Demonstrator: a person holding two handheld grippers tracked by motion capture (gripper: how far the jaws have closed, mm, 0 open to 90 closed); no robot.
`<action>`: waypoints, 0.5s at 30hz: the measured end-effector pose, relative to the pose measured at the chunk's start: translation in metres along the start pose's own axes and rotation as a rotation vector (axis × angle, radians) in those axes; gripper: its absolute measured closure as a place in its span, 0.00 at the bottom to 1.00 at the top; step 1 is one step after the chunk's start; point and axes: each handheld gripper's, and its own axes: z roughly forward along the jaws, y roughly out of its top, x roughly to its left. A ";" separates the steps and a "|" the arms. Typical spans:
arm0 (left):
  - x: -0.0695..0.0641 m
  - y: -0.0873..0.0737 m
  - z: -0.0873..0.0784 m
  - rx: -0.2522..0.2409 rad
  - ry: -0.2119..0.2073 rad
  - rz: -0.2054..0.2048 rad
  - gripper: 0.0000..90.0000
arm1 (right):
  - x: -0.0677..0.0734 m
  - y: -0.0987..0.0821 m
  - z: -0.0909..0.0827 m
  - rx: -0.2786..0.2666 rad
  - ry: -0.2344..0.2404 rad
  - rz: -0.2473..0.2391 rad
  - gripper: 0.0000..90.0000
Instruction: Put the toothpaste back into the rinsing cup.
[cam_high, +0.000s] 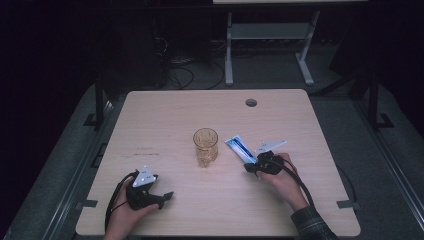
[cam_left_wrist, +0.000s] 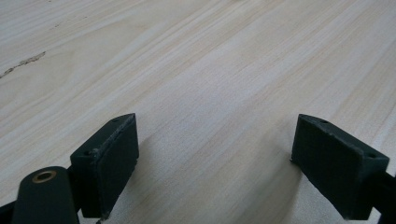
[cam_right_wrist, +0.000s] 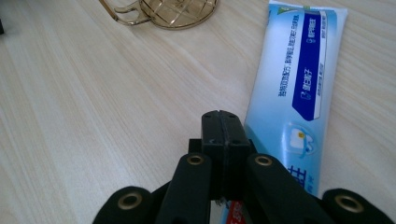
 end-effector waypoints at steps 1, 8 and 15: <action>0.000 0.000 0.000 0.000 0.000 0.000 0.16 | 0.000 -0.001 0.000 -0.002 0.002 0.002 1.00; 0.000 0.000 0.000 0.000 0.000 0.000 0.16 | 0.003 0.004 -0.007 -0.032 0.013 -0.004 0.98; 0.000 0.000 0.000 0.000 0.001 0.001 0.16 | 0.005 0.009 -0.016 -0.057 0.003 -0.006 0.93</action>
